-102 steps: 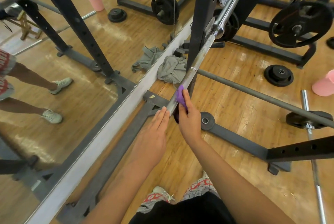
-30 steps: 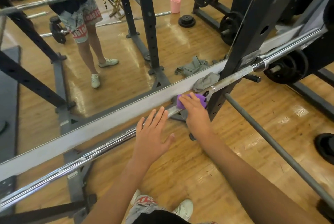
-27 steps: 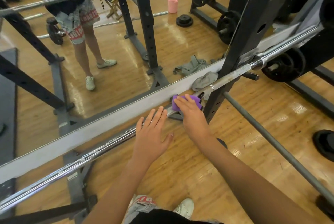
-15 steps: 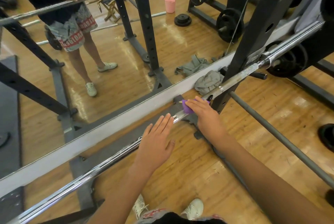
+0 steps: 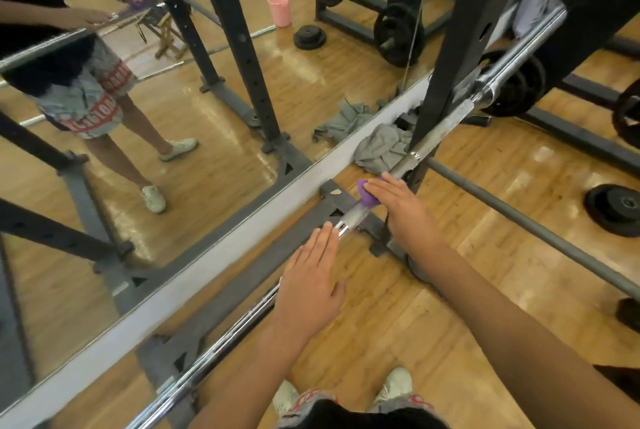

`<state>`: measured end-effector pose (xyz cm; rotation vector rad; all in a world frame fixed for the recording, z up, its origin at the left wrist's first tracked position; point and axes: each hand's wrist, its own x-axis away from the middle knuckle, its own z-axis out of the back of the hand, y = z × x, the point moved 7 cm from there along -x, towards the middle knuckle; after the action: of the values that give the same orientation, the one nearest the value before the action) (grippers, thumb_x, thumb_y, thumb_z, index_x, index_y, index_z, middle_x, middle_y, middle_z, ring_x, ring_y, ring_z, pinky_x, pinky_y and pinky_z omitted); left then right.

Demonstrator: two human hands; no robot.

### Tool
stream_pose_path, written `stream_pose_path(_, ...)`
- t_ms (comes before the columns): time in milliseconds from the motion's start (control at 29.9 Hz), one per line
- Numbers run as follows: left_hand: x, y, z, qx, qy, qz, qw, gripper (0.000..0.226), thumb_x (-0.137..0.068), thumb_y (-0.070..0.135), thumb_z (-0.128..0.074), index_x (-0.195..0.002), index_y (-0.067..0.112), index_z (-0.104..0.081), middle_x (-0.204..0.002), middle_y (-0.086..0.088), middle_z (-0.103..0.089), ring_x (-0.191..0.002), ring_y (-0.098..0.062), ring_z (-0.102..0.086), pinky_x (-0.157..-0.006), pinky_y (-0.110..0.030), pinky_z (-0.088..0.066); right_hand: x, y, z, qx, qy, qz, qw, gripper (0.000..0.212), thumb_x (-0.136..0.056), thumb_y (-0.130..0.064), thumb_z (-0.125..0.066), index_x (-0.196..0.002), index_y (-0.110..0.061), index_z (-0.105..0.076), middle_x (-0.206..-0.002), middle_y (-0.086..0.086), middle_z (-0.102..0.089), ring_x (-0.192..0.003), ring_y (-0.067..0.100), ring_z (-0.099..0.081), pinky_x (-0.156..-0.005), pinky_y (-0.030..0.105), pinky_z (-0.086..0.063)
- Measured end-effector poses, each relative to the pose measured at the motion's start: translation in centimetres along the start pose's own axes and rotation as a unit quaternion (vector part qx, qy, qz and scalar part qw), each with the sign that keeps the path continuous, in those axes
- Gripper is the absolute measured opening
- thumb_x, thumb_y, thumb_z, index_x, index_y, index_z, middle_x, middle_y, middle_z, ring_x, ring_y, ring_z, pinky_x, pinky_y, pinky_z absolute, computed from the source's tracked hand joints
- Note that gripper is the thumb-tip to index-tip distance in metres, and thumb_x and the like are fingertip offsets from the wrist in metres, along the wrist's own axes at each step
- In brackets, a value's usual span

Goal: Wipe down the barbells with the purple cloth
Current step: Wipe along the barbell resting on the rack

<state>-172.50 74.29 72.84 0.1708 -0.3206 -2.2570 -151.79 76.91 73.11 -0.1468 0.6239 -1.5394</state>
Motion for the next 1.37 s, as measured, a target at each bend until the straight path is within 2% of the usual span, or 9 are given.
stream_pose_path(234,0.0,0.2,0.2,0.002,-0.029,-0.011,1.0,0.084,-0.093,0.037,-0.051,-0.162,0.018,-0.007,-0.168,0.003,0.004,-0.155,-0.012,0.002,-0.126,-0.034,-0.01,2.7,-4.1,-2.2,-0.03,0.002,0.014,0.999,0.079,-0.071,0.026,-0.064,-0.142,-0.007,-0.056,-0.149,0.007,-0.053,-0.144,0.021,-0.028,-0.102,0.045,-0.048)
stream_pose_path(401,-0.2,-0.1,0.2,-0.007,-0.032,-0.027,0.999,0.084,-0.091,0.033,-0.054,-0.162,0.016,-0.011,-0.169,0.0,-0.004,-0.156,-0.015,-0.008,-0.125,-0.036,-0.02,2.2,-2.6,-1.7,-0.018,-0.001,0.019,1.0,0.08,-0.073,0.025,-0.062,-0.145,-0.011,-0.053,-0.15,0.005,-0.052,-0.145,0.028,-0.038,-0.117,0.042,-0.031)
stream_pose_path(569,-1.2,-0.6,1.4,0.036,-0.02,-0.021,0.999,0.072,-0.096,0.03,-0.053,-0.16,0.02,-0.021,-0.167,0.009,-0.014,-0.153,-0.005,-0.011,-0.12,-0.029,-0.031,1.0,-0.5,-0.3,-0.04,0.055,-0.076,0.995,0.077,-0.076,0.026,-0.052,-0.145,-0.008,-0.052,-0.15,0.007,-0.051,-0.147,0.029,-0.035,-0.115,0.043,-0.039)
stream_pose_path(736,-1.7,-0.4,1.5,0.067,-0.027,-0.047,0.996,0.076,-0.093,0.031,-0.054,-0.16,0.018,-0.021,-0.165,0.012,-0.012,-0.15,0.003,-0.004,-0.113,-0.017,-0.019,2.1,-1.3,-1.1,-0.136,0.17,-0.201,0.955,0.074,-0.083,0.025,-0.046,-0.149,-0.009,-0.047,-0.157,0.0,-0.038,-0.151,0.019,-0.022,-0.122,0.044,-0.029)
stream_pose_path(870,-1.9,-0.9,1.6,0.104,-0.037,-0.039,0.993,0.077,-0.092,0.026,-0.061,-0.16,0.023,-0.023,-0.164,0.016,-0.014,-0.15,0.005,-0.008,-0.11,-0.004,-0.009,2.9,-2.8,-2.3,-0.256,0.231,-0.282,0.895,0.062,-0.094,0.017,-0.043,-0.151,-0.009,-0.043,-0.161,0.002,-0.033,-0.152,0.013,-0.02,-0.123,0.02,-0.017)
stream_pose_path(970,-2.3,-1.6,1.4,0.13,-0.07,-0.055,0.988,0.078,-0.09,0.024,-0.06,-0.16,0.022,-0.026,-0.164,0.015,-0.017,-0.151,0.002,-0.012,-0.118,-0.013,-0.016,3.5,-4.4,-2.7,-0.287,0.254,-0.293,0.876,0.061,-0.098,0.013,-0.043,-0.153,-0.011,-0.041,-0.163,0.003,-0.03,-0.152,0.012,-0.021,-0.116,0.006,-0.014)
stream_pose_path(1104,-2.4,-2.0,1.4,0.141,-0.092,-0.088,0.982,0.081,-0.088,0.013,-0.062,-0.16,0.018,-0.025,-0.165,0.013,-0.015,-0.151,0.004,-0.008,-0.121,-0.015,-0.014,4.5,-5.7,-3.8,-0.3,0.232,-0.283,0.881,0.064,-0.099,0.01,-0.045,-0.156,-0.018,-0.036,-0.163,-0.008,-0.025,-0.149,-0.006,-0.013,-0.119,0.013,-0.018)
stream_pose_path(1238,-2.2,-1.7,1.6,0.109,-0.064,-0.074,0.989,0.081,-0.086,0.015,-0.059,-0.16,0.024,-0.025,-0.163,0.018,-0.016,-0.148,0.011,-0.006,-0.109,0.001,-0.007,3.9,-5.0,-3.1,-0.298,0.21,-0.271,0.891,0.063,-0.097,0.014,-0.044,-0.154,-0.012,-0.038,-0.16,-0.008,-0.028,-0.153,0.013,-0.019,-0.122,0.019,-0.017)
stream_pose_path(1372,-2.0,-1.4,2.1,0.101,-0.053,-0.061,0.992,0.08,-0.084,0.024,-0.051,-0.159,0.029,-0.025,-0.162,0.023,-0.015,-0.146,0.015,-0.006,-0.105,0.003,-0.008,3.0,-3.0,-1.6,-0.268,0.2,-0.295,0.895,0.064,-0.097,0.012,-0.043,-0.155,-0.015,-0.038,-0.162,-0.004,-0.03,-0.15,0.006,-0.018,-0.123,0.023,-0.017)
